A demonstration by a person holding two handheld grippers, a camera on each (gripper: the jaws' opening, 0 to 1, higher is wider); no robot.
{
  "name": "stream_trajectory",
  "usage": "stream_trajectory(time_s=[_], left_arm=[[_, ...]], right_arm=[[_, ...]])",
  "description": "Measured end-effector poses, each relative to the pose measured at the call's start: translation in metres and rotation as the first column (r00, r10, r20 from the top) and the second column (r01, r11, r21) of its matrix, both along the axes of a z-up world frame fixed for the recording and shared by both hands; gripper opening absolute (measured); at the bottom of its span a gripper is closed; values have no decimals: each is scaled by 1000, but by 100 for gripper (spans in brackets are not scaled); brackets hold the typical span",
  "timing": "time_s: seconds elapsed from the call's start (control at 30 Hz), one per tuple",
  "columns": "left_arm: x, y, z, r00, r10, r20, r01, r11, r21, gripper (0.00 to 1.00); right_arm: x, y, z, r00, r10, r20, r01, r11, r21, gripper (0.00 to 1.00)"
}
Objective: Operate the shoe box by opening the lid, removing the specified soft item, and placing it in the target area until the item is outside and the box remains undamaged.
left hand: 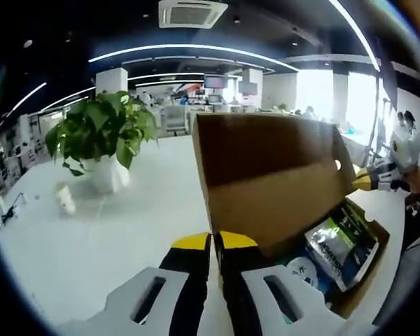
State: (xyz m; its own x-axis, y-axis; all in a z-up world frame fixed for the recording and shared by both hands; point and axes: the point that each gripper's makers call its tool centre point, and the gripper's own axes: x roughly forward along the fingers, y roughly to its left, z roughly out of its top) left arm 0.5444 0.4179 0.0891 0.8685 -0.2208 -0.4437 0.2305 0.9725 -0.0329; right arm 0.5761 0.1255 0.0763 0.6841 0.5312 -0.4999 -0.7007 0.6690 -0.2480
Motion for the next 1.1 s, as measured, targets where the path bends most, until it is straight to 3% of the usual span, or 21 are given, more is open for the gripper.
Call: stream_trajectory(time_s=[1.1], left_arm=[[24,3,-10,999,45,-23,-44,998,43,1]], right_arm=[[19,1,-6,999,-10,-41,11,1000,22,2]])
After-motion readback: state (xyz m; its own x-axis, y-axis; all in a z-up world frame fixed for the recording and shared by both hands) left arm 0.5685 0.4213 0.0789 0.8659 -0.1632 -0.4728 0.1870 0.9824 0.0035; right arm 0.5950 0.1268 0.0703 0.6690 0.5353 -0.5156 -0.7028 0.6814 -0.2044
